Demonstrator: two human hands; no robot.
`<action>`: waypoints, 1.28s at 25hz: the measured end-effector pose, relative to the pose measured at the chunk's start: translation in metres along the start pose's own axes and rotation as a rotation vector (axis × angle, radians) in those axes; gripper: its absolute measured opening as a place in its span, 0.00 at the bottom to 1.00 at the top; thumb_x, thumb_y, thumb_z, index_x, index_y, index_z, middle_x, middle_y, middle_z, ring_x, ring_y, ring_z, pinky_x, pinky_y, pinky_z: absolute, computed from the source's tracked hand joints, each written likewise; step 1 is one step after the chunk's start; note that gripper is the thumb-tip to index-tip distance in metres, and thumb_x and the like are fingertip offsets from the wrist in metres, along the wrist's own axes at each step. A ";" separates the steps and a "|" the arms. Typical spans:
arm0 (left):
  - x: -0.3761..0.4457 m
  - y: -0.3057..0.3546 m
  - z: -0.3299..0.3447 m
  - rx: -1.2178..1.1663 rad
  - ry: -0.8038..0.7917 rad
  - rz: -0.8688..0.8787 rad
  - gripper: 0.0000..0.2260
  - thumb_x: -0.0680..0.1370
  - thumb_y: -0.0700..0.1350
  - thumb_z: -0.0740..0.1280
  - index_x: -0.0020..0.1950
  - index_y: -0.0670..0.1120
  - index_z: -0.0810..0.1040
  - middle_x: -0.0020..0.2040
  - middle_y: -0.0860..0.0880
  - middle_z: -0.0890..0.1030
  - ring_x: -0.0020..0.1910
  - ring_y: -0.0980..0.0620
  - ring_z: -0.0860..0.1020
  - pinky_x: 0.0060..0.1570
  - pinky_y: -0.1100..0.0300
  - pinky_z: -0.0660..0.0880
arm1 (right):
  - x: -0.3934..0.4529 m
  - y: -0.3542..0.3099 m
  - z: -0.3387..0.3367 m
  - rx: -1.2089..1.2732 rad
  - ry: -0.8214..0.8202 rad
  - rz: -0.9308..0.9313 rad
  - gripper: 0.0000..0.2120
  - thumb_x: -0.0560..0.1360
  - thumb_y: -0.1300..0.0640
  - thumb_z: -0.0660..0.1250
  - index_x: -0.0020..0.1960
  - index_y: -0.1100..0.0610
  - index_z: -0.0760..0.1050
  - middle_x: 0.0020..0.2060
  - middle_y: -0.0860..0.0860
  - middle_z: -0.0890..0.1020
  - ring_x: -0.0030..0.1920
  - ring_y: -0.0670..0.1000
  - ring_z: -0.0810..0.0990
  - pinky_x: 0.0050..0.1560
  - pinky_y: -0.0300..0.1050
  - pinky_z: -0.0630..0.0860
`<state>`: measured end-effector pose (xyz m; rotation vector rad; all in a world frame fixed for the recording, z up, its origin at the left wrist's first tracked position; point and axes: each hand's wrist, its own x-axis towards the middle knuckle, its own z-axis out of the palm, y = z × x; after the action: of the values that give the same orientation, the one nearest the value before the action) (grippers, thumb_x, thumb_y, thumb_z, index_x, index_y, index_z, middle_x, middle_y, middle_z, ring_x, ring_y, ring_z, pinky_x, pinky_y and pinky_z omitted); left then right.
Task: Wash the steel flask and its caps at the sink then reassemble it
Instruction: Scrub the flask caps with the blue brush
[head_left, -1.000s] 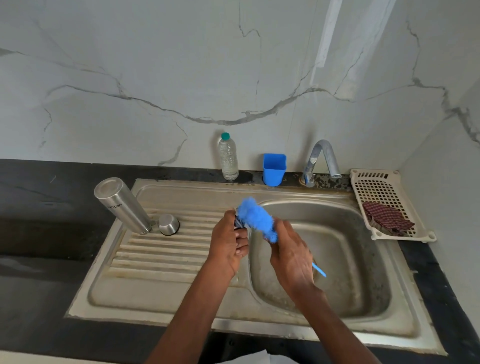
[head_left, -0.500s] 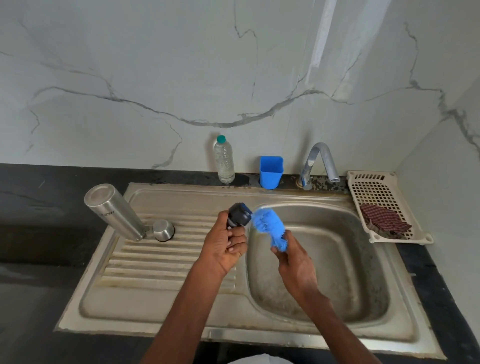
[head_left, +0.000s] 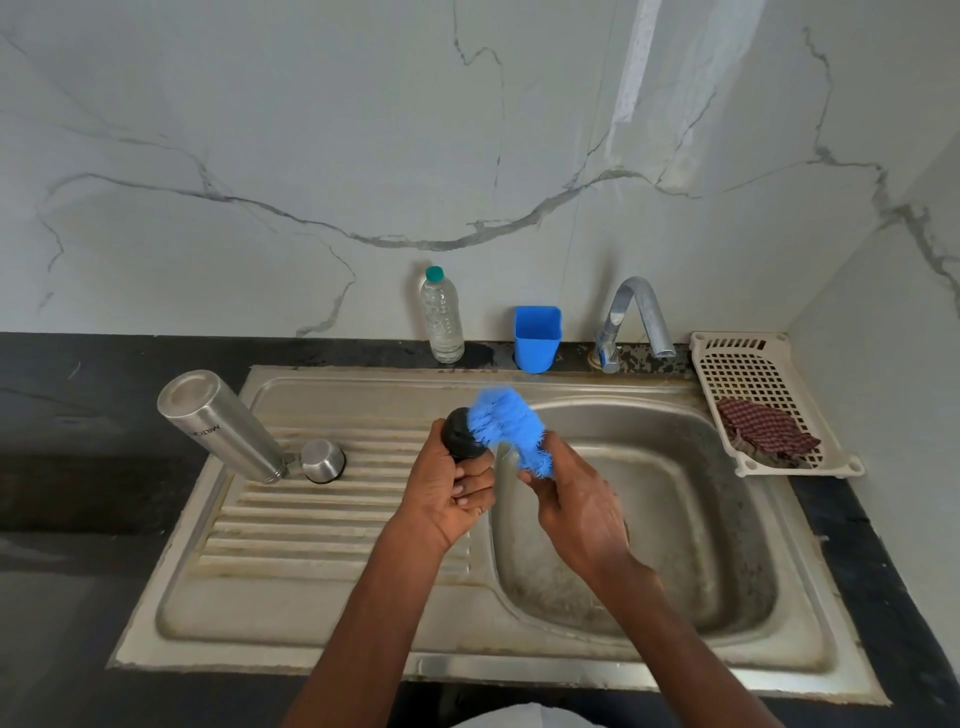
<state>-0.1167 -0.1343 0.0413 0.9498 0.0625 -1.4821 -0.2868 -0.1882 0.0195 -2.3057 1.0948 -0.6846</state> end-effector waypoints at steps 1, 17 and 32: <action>-0.002 0.000 -0.001 -0.014 0.018 -0.011 0.20 0.85 0.53 0.56 0.36 0.47 0.73 0.21 0.54 0.60 0.15 0.58 0.58 0.14 0.67 0.55 | 0.000 0.003 -0.003 -0.010 0.001 0.064 0.16 0.83 0.52 0.67 0.66 0.43 0.65 0.48 0.39 0.77 0.42 0.50 0.79 0.37 0.44 0.70; 0.000 -0.004 0.005 0.075 0.182 0.231 0.17 0.84 0.47 0.53 0.39 0.47 0.73 0.24 0.53 0.61 0.18 0.58 0.58 0.17 0.66 0.54 | -0.007 -0.004 0.009 0.088 -0.086 0.022 0.19 0.83 0.42 0.62 0.71 0.44 0.64 0.46 0.39 0.77 0.41 0.47 0.77 0.38 0.48 0.74; -0.004 -0.011 0.013 0.152 0.278 0.219 0.18 0.84 0.46 0.53 0.35 0.48 0.69 0.24 0.53 0.62 0.18 0.57 0.57 0.18 0.65 0.54 | -0.006 -0.007 0.009 0.116 -0.152 0.071 0.21 0.83 0.49 0.65 0.74 0.44 0.65 0.47 0.39 0.78 0.41 0.46 0.78 0.38 0.45 0.75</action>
<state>-0.1333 -0.1358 0.0466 1.2422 0.0467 -1.1585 -0.2813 -0.1776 0.0159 -2.1714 1.0338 -0.5220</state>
